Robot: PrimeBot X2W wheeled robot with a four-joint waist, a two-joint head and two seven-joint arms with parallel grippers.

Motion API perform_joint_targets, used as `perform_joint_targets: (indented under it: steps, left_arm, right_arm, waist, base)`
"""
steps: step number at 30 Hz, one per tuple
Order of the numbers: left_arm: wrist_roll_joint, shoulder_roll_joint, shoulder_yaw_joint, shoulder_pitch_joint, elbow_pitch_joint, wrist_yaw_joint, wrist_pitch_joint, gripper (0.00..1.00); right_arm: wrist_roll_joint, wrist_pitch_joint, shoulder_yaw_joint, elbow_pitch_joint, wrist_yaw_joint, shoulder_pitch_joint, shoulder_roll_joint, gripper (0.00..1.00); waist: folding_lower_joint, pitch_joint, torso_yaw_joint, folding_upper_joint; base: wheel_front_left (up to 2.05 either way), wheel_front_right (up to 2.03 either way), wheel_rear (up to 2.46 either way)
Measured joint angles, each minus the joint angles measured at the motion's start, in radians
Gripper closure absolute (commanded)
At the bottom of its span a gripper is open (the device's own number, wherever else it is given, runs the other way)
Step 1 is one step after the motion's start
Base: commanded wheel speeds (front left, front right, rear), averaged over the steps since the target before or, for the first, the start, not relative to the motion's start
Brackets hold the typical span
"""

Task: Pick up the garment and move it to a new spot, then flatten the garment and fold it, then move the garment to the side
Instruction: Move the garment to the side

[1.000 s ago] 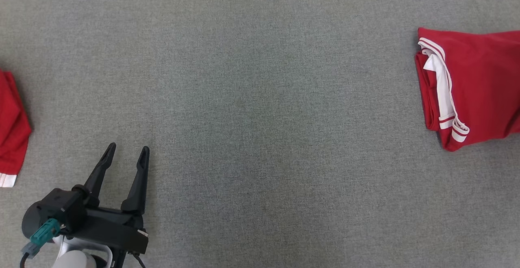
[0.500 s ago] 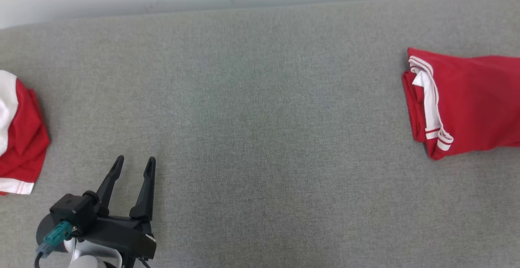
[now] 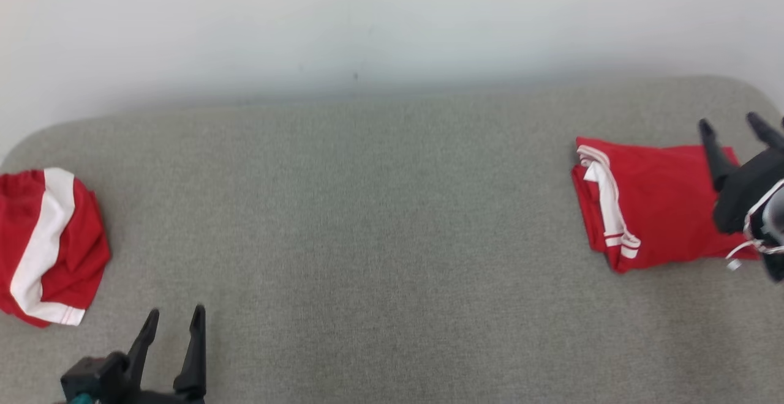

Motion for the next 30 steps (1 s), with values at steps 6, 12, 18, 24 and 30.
perform_joint_targets:
  steps: [6, 12, 18, 24, 30]
  left_arm:
    - [-0.001, 0.005, 0.027, 0.086, -0.020, 0.026, 0.000, 0.00]
    - [-0.008, 0.010, 0.042, 0.120, -0.056, 0.034, 0.000, 0.00]
    - [-0.008, 0.001, 0.049, 0.139, -0.087, 0.043, 0.000, 0.00]
    - [0.006, -0.001, 0.045, 0.138, -0.104, 0.053, 0.000, 0.00]
    - [0.018, 0.005, 0.048, 0.146, -0.108, 0.065, 0.000, 0.00]
  right_arm:
    - [0.014, -0.095, 0.001, -0.105, 0.000, 0.137, 0.037, 0.00]
    - [0.014, -0.097, -0.014, -0.235, -0.023, 0.225, 0.049, 0.00]
    - [0.021, -0.103, -0.062, -0.359, -0.095, 0.363, 0.061, 0.00]
    - [-0.038, -0.103, -0.095, -0.487, -0.155, 0.468, 0.055, 0.00]
    - [-0.063, -0.103, -0.142, -0.567, -0.170, 0.560, 0.043, 0.00]
  waist:
    - [-0.0001, -0.080, -0.015, 0.0000]
    - [0.0000, -0.126, -0.047, -0.0001]
    - [0.0000, -0.151, -0.072, -0.0001]
    - [0.0001, -0.156, -0.081, 0.0000]
    - [0.0002, -0.158, -0.072, 0.0000]
  base:
    - [0.00, 0.00, 0.00]
    - [0.00, 0.00, 0.00]
    - [0.00, 0.00, 0.00]
    - [0.00, 0.00, 0.00]
    - [0.00, 0.00, 0.00]
